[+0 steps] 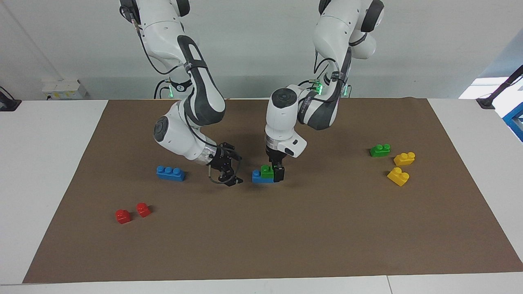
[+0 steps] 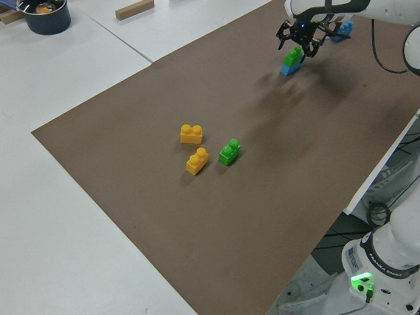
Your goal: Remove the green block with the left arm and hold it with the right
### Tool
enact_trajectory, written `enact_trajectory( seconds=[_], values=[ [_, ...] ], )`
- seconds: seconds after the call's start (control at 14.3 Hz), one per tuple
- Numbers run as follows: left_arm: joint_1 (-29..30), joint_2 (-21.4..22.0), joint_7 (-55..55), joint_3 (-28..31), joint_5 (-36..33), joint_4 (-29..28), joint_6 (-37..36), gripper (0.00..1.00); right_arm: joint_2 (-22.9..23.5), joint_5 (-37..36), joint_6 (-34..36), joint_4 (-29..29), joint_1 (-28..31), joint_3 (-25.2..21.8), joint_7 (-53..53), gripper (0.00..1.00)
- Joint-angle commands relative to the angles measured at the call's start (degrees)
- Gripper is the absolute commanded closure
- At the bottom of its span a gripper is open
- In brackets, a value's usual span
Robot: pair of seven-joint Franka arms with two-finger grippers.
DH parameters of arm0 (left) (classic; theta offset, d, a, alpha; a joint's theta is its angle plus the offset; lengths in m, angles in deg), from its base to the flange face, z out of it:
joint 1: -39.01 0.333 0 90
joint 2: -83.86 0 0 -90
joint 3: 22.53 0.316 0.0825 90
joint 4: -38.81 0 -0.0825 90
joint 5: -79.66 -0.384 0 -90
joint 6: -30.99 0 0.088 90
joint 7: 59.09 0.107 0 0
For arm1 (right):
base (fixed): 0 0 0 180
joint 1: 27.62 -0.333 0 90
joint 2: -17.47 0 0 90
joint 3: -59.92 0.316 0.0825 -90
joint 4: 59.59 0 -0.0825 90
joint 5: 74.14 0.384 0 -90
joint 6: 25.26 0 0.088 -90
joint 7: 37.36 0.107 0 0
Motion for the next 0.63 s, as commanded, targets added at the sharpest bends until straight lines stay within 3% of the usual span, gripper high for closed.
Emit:
enact_trajectory(
  seconds=[0.0,0.56],
  values=[
    [-0.96,0.25,-1.46,0.80,-1.24,-0.98,1.25,0.00,0.24,3.39,-2.96,1.06,-1.35,0.05,-1.94,0.01],
    [-1.14,0.34,-1.46,0.80,-1.24,-2.21,2.04,0.00,3.23,4.36,-9.47,1.50,-4.08,0.05,-2.12,0.00]
  ],
)
